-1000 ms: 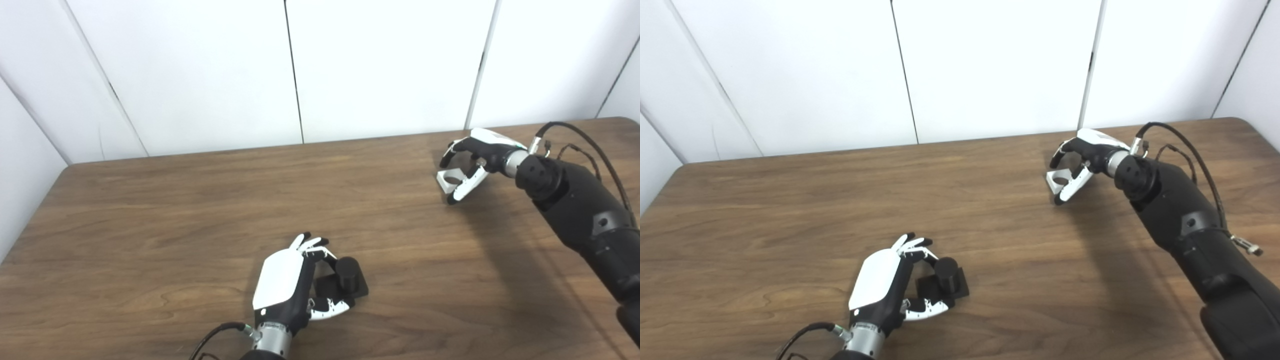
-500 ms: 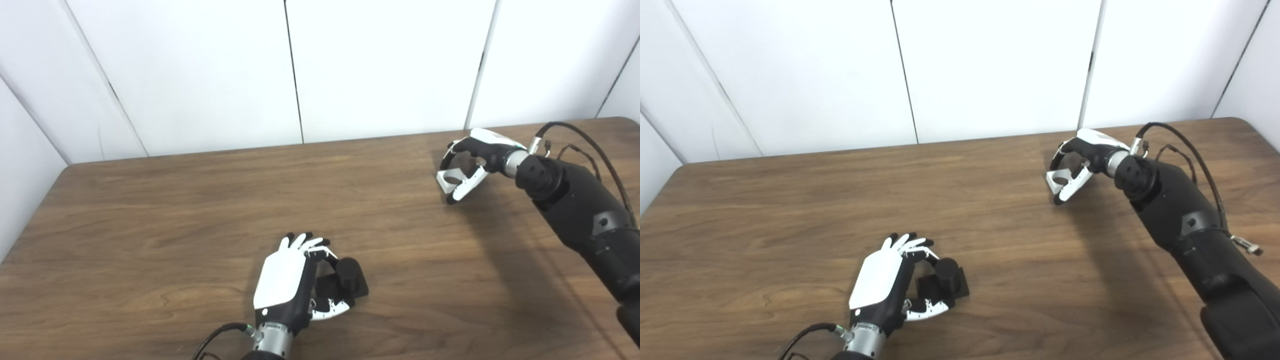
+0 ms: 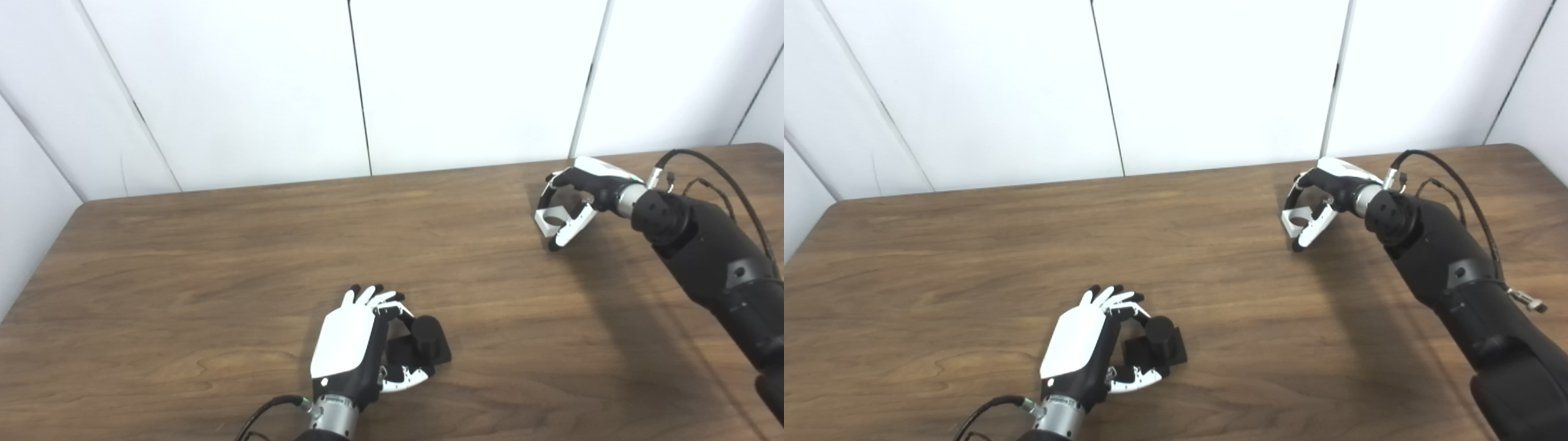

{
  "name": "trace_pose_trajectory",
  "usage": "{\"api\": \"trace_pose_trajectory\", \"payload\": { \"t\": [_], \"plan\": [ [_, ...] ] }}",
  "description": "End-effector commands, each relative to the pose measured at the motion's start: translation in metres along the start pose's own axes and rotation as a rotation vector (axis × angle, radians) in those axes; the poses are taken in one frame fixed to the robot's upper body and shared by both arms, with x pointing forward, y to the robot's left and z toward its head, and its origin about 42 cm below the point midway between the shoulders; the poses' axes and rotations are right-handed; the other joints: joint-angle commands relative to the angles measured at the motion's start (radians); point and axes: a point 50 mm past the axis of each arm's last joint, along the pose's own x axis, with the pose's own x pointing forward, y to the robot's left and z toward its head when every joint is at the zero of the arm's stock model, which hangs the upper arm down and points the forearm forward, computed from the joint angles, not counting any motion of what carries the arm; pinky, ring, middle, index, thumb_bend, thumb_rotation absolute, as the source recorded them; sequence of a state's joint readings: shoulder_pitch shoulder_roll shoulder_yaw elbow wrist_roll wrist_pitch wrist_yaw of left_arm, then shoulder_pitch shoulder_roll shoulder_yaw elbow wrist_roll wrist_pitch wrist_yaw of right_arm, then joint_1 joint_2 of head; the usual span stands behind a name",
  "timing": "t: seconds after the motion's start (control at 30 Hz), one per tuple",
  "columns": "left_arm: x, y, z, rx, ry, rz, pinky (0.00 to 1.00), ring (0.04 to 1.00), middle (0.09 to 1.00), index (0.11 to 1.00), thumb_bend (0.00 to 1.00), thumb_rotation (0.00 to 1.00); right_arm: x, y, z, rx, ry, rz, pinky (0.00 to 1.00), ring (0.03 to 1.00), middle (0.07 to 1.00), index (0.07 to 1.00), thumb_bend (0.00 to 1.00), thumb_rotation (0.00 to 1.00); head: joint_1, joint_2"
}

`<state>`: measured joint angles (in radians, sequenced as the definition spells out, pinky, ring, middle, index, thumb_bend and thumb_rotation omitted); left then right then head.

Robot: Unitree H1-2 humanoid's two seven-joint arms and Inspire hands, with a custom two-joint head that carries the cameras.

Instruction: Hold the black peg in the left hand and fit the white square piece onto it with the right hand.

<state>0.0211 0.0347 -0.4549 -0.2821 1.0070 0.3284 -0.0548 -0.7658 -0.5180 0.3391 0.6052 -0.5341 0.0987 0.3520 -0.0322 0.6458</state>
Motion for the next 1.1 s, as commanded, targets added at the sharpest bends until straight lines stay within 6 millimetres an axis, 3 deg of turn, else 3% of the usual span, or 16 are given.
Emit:
{"api": "trace_pose_trajectory", "payload": {
  "t": [0.0,0.1,0.13,0.23,1.07],
  "plan": [
    [-0.0005,-0.0008,-0.0047,0.033,0.007,-0.013,1.0,0.933,0.834,0.485,0.51,0.08,-0.0007,-0.0341,0.0109,-0.02,-0.052,-0.1,0.91,0.987,0.915,0.598,0.89,0.13,-0.001,0.0],
    [0.0003,-0.0008,-0.0048,0.037,0.006,-0.011,1.0,0.931,0.833,0.485,0.51,0.08,-0.0012,-0.0336,0.0097,-0.017,-0.057,-0.111,0.91,0.981,0.908,0.589,0.87,0.11,0.001,-0.001],
    [0.0005,-0.0004,-0.0045,0.035,0.008,-0.013,1.0,0.931,0.832,0.485,0.51,0.08,-0.0014,-0.0336,0.0093,-0.016,-0.061,-0.115,0.91,0.982,0.906,0.531,0.67,0.13,0.0,0.0],
    [0.0009,0.0003,-0.0042,0.034,0.012,-0.016,1.0,0.936,0.837,0.485,0.51,0.08,-0.0018,-0.0339,0.009,-0.019,-0.066,-0.123,0.92,0.979,0.901,0.495,0.54,0.14,-0.001,-0.001],
    [0.0011,-0.0004,-0.0028,0.024,0.012,-0.012,1.0,0.937,0.836,0.485,0.51,0.08,-0.0062,-0.0329,0.0103,-0.007,-0.09,-0.149,0.92,0.955,0.879,0.49,0.52,0.14,0.004,0.001]
  ]
}}
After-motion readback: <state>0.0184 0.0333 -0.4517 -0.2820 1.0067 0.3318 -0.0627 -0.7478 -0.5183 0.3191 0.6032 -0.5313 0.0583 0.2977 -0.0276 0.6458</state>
